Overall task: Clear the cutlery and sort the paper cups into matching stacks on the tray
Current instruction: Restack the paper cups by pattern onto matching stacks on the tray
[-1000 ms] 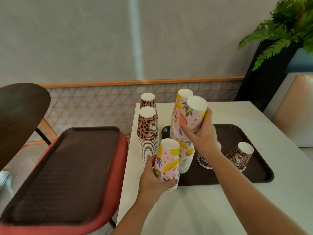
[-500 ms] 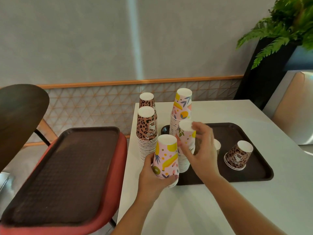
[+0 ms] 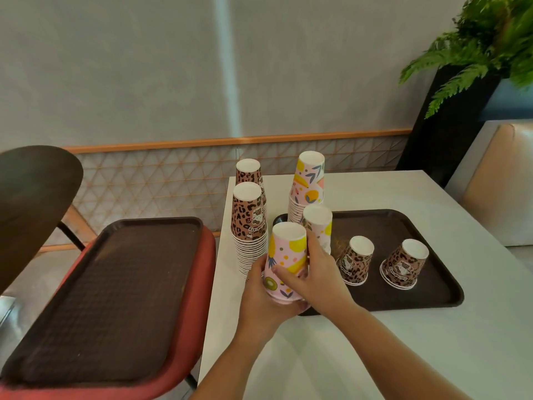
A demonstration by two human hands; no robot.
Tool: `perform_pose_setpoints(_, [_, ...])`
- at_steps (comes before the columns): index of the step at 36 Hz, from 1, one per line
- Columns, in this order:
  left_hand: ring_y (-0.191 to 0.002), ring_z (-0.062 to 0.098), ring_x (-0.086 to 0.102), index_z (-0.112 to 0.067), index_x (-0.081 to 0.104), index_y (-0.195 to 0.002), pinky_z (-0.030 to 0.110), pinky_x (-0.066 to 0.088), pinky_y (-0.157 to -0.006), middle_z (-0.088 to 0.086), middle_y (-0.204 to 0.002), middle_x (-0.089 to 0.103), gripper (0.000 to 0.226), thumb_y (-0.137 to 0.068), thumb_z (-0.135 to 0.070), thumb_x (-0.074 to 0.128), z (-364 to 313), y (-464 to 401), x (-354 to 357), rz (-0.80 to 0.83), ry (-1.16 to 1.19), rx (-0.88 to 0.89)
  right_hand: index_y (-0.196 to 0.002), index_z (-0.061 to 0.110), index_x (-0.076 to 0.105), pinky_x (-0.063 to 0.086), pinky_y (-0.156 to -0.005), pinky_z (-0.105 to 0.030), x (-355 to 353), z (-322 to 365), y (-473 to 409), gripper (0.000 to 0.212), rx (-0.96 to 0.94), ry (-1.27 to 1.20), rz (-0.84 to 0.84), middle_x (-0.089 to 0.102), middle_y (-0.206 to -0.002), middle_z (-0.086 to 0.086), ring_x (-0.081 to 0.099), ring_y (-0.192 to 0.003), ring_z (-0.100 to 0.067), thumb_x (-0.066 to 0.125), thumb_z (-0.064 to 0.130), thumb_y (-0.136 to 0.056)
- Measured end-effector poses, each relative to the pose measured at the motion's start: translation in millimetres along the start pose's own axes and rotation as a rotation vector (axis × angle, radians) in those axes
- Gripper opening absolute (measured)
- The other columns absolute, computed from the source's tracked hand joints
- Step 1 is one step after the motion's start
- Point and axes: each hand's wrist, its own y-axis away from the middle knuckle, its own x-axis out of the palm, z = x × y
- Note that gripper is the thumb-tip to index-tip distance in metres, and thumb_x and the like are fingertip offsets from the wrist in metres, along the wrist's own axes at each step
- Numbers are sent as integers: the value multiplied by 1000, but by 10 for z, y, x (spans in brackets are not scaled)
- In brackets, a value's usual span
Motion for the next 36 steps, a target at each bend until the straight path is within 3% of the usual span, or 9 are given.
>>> perform_pose_setpoints(2, [-100,3,61,-27,46,-121,16,55,-61,-10,-111,58,70,-69,12,73,50,-17,-1,4,17,-15,-136,24,31,44,-88,-17,-6,8,-15,75,-21,-2,-7,54,-126,9,52,-109,-3,71,42,-75])
perform_pose_setpoints(7, [-102,3,57,-30,41,-122,10,52,-77,-19,-112,56,89,-52,-7,90,172,-18,-4,-60,-86,17,-122,38,27,41,-75,-2,-69,57,-71,64,-37,-35,-67,51,-112,17,51,-98,4,72,36,-76])
perform_pose_setpoints(10, [-112,9,57,-30,44,-126,29,53,-92,-13,-119,58,103,-36,-32,93,211,-30,-3,-49,-70,-23,-117,37,29,43,-72,1,-144,109,-115,59,-56,-66,-97,52,-103,24,53,-89,17,72,32,-77])
perform_pose_setpoints(13, [-109,9,58,-32,44,-122,20,54,-83,-11,-118,59,90,-48,-12,92,223,-10,-15,-71,-124,4,-118,29,35,43,-69,1,-235,166,-180,55,-97,-92,-150,50,-98,32,52,-84,26,71,29,-77])
perform_pose_setpoints(18, [-104,4,59,-38,47,-111,14,52,-75,-15,-110,60,82,-50,-3,90,250,11,-42,-110,-136,21,-117,21,38,45,-64,-3,-434,374,-302,55,-167,-163,-319,57,-96,22,57,-84,18,70,38,-75])
perform_pose_setpoints(22, [-108,11,57,-30,46,-119,16,54,-80,-10,-113,60,83,-53,-5,89,229,24,-44,-121,-126,17,-126,13,36,52,-75,-14,-569,406,-451,67,-210,-176,-457,61,-112,0,61,-99,-4,70,41,-75])
perform_pose_setpoints(25, [-109,13,57,-25,47,-123,21,55,-84,-8,-114,60,83,-53,-6,89,219,25,-46,-131,-124,14,-132,12,33,50,-78,-10,-593,301,-547,68,-198,-144,-446,57,-119,1,58,-104,-9,72,27,-79])
perform_pose_setpoints(31, [-106,12,60,-24,48,-120,22,56,-80,-8,-112,62,83,-51,-2,89,173,14,-53,-148,-89,22,-134,15,31,39,-70,4,-455,-12,-563,69,-97,-77,-360,51,-119,7,52,-103,-5,72,24,-78])
perform_pose_setpoints(36, [-105,8,61,-25,48,-122,20,56,-78,-11,-112,62,84,-52,-3,89,121,20,-52,-168,-63,23,-138,20,26,42,-80,-18,-332,-216,-489,82,13,-24,-219,49,-133,0,51,-112,-11,76,27,-74])
